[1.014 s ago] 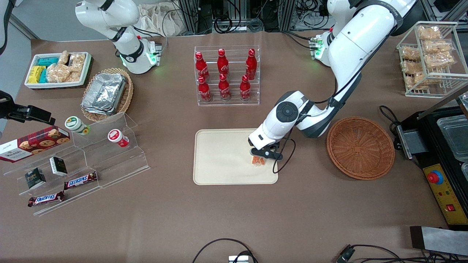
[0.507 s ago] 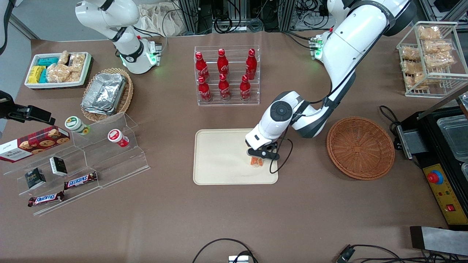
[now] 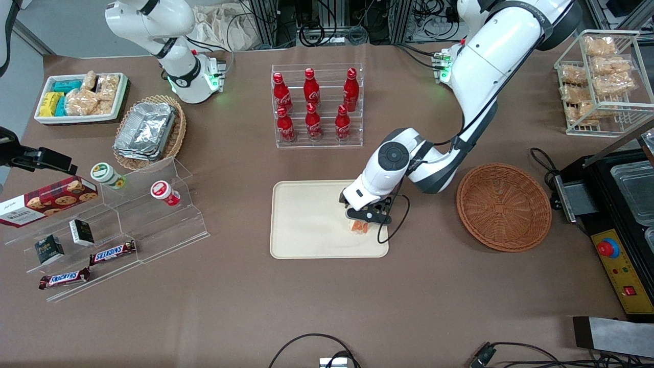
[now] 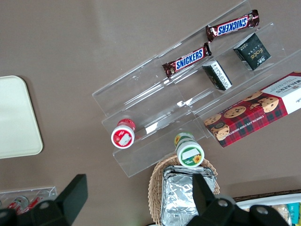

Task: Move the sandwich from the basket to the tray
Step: 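Carry the sandwich over the cream tray and lower it, then open the left gripper to release the sandwich onto the tray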

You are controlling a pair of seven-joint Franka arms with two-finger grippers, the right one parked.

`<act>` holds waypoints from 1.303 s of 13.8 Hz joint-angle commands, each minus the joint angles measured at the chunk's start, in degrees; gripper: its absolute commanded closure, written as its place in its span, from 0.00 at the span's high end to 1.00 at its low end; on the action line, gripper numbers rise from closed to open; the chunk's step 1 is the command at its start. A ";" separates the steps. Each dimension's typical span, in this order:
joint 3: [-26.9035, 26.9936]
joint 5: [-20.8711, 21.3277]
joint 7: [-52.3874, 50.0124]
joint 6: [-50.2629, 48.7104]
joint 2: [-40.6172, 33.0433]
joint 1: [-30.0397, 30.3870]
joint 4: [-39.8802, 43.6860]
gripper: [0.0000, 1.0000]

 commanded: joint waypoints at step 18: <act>0.99 0.22 -8.10 -24.14 -8.33 2.01 16.58 1.00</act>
